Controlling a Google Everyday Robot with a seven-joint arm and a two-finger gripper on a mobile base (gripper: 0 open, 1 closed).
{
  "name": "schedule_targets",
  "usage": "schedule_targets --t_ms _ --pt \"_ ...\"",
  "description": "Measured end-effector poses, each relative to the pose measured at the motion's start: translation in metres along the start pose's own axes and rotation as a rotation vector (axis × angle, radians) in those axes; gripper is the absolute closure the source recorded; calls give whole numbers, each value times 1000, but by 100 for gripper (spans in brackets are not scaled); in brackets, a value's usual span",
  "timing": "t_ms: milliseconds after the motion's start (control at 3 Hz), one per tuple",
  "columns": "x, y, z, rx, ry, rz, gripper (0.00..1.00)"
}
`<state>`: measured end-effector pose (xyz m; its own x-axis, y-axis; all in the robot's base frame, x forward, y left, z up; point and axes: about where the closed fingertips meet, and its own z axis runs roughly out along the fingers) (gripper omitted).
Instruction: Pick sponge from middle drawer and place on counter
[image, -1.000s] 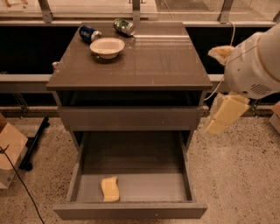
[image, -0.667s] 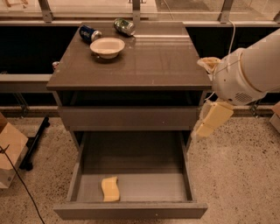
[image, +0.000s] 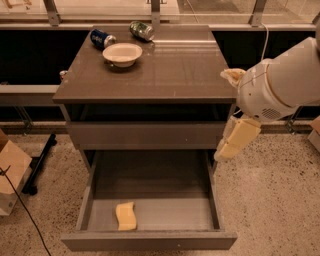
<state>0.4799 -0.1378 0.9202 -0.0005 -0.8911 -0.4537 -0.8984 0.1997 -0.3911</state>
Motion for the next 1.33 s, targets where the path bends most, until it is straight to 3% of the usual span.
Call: schedule_targets --t_ms 667,1000,1333 --pt "-5 33 79 -81 -124 -36 0" --pt "-5 51 122 -117 -197 -28 0" --pt "1 67 171 -145 -270 18 0"
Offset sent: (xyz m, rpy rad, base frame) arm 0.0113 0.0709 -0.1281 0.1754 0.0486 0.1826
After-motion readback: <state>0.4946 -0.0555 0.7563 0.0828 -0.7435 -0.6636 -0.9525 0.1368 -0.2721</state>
